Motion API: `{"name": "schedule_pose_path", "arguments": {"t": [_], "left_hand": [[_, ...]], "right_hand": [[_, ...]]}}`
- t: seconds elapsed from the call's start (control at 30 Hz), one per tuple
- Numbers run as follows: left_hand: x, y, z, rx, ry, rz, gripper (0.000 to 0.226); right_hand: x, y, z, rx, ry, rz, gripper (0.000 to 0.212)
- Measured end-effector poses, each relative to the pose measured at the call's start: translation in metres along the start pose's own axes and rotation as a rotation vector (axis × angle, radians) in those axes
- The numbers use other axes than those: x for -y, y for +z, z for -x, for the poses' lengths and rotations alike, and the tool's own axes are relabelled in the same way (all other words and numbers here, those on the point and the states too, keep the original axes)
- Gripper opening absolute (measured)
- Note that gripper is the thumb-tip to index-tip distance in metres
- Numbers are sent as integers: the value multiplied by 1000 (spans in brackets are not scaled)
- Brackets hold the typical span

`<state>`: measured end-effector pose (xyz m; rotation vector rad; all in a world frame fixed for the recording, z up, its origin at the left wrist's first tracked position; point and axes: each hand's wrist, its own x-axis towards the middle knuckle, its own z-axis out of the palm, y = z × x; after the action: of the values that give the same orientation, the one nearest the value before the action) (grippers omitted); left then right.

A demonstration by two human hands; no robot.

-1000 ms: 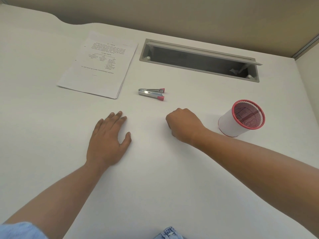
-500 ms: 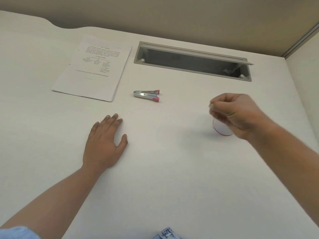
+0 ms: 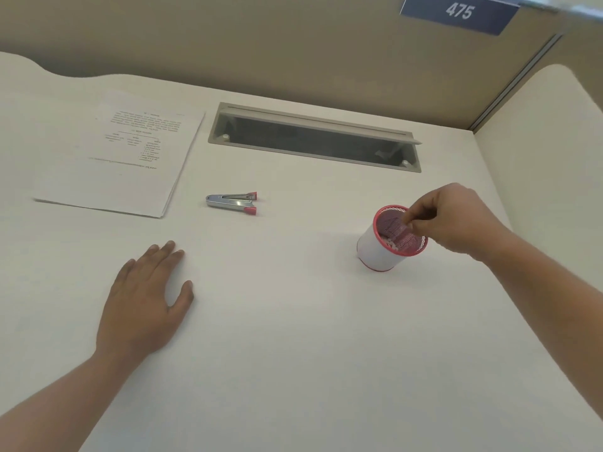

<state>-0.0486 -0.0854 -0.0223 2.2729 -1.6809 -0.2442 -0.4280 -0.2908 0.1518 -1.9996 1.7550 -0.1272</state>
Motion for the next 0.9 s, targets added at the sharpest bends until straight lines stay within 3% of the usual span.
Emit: {"name": "schedule_pose_path", "arguments": {"t": [0.3, 0.67, 0.9], "left_hand": [[0, 0, -1, 11, -5, -3, 66], [-2, -1, 0, 4, -5, -2, 66], [-1, -1, 0, 8, -1, 12, 62]], "right_hand": [[2, 7, -4, 39, -145, 109, 30], [2, 5, -6, 18, -117, 169, 16], [4, 12, -3, -99, -130, 133, 30]]}}
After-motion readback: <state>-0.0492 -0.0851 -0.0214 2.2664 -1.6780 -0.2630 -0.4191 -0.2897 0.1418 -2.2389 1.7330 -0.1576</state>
